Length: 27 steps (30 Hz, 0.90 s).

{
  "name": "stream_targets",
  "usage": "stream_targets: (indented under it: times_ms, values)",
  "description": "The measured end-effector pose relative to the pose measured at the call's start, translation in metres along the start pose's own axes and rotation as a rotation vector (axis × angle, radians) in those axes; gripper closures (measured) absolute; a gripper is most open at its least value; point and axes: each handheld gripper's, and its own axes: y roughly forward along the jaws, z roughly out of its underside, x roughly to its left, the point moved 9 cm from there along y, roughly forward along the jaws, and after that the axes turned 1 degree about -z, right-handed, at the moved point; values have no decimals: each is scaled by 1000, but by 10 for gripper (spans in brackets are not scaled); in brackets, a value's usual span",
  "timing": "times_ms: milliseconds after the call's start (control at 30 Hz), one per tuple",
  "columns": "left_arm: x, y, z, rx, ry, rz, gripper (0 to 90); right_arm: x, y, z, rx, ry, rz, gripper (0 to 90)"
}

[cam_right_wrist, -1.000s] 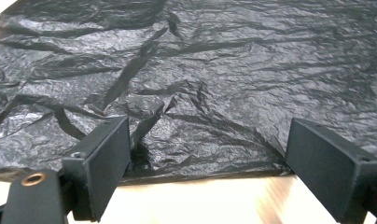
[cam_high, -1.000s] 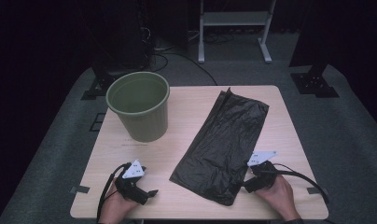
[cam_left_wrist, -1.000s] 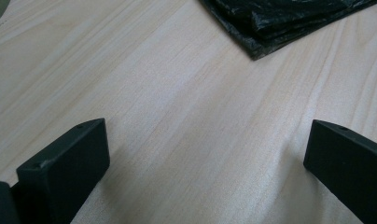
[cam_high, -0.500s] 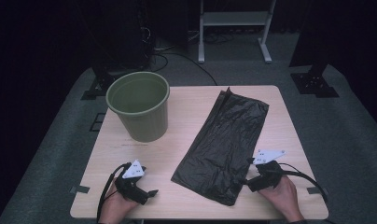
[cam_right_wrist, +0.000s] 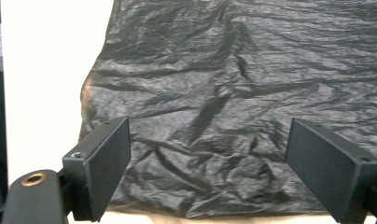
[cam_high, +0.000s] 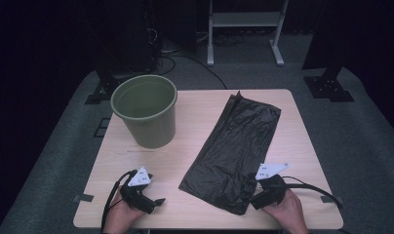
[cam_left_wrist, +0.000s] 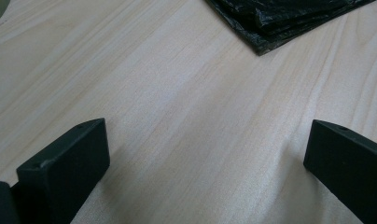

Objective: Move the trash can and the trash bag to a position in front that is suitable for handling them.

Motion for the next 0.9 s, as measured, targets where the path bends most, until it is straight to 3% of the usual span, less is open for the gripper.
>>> stream_targets:
  times_ms: [367, 567, 700, 867, 900]
  values:
    - [0, 0, 0, 0, 0, 0, 0, 25, -2, 6, -17, 11, -55, 128]
    - [0, 0, 0, 0, 0, 0, 0, 37, 5, 11, 45, -32, -40, 149]
    - [0, 0, 0, 0, -1, 0, 0, 37, 8, 15, 69, -50, -36, 281]
    - [0, 0, 0, 0, -1, 0, 0, 37, 2, 14, 62, -68, -28, 573]
    - [0, 0, 0, 0, -1, 0, 0, 36, 1, 15, 75, -74, -30, 724]
